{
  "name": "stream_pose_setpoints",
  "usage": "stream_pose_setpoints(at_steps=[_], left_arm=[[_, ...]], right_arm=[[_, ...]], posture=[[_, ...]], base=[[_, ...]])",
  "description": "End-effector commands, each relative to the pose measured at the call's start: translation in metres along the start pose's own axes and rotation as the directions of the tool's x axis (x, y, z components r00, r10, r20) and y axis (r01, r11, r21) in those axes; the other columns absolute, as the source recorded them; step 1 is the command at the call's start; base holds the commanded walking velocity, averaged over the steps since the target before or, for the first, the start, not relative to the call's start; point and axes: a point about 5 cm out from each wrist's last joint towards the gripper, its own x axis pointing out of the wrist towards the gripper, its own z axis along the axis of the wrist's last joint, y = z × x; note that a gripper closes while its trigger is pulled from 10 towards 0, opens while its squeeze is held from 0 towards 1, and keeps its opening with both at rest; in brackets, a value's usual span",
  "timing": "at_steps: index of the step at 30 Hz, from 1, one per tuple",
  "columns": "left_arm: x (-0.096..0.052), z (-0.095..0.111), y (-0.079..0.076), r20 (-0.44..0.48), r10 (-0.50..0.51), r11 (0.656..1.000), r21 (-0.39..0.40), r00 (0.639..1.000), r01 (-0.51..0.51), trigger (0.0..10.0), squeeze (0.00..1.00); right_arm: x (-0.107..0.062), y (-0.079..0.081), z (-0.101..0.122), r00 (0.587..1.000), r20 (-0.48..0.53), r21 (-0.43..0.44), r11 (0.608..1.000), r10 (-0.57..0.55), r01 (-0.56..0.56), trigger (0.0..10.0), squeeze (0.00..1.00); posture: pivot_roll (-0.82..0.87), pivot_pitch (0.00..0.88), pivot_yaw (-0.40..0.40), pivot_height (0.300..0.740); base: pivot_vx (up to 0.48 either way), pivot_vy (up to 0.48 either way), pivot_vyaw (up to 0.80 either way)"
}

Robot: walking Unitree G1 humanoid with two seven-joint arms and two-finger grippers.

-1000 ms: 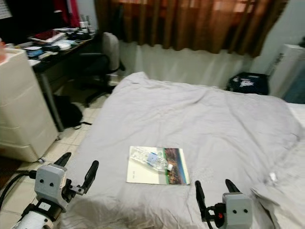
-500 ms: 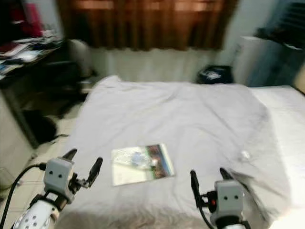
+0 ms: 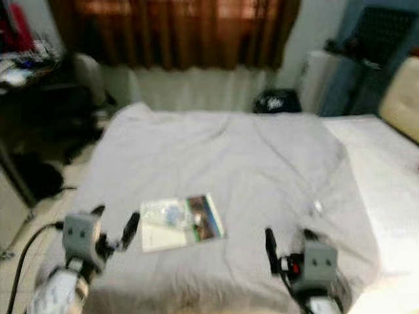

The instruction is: Clean up the room

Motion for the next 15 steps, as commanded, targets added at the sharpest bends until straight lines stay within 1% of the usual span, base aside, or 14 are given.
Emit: stream_pose_setpoints(at_steps=[1,4,7,11,13,15], left_arm=[[-0.002,0.012,0.001,0.074,0.012,0.999,0.049,0.997,-0.015,10.0,0.00],[0.001,0.014,0.001,0.087,0.036,0.999,0.029,0.996,-0.039,10.0,0.00],[0.007,0.014,0.004,0.082,0.052,0.999,0.012,0.995,-0.053,10.0,0.00],[0.010,0.010,0.002,0.064,0.037,0.999,0.027,0.997,-0.039,10.0,0.00],[0.012,0.008,0.001,0.061,0.027,0.999,0.017,0.998,-0.028,10.0,0.00],[0.013,0.008,0.001,0.063,0.024,1.000,0.013,0.998,-0.025,10.0,0.00]], right_arm=[[-0.002,-0.005,0.008,0.998,0.053,-0.005,1.000,-0.021,0.021,10.0,0.00],[0.000,-0.007,0.009,0.997,0.068,-0.012,0.999,-0.042,0.043,10.0,0.00],[0.005,-0.004,0.009,0.997,0.072,-0.004,0.999,-0.034,0.035,10.0,0.00],[0.007,-0.002,0.007,0.997,0.071,-0.013,1.000,-0.025,0.026,10.0,0.00],[0.009,-0.001,0.006,0.997,0.071,-0.016,1.000,-0.024,0.026,10.0,0.00],[0.010,-0.001,0.006,0.997,0.072,-0.020,1.000,-0.023,0.025,10.0,0.00]], posture=[[0.02,0.000,-0.038,0.740],[0.02,0.000,-0.039,0.740],[0.02,0.000,-0.037,0.740],[0.01,0.000,-0.034,0.740],[0.01,0.000,-0.032,0.740],[0.01,0.000,-0.030,0.740]], base=[[0.000,0.000,0.00],[0.000,0.000,0.00],[0.000,0.000,0.00],[0.000,0.000,0.00],[0.000,0.000,0.00],[0.296,0.000,0.00]])
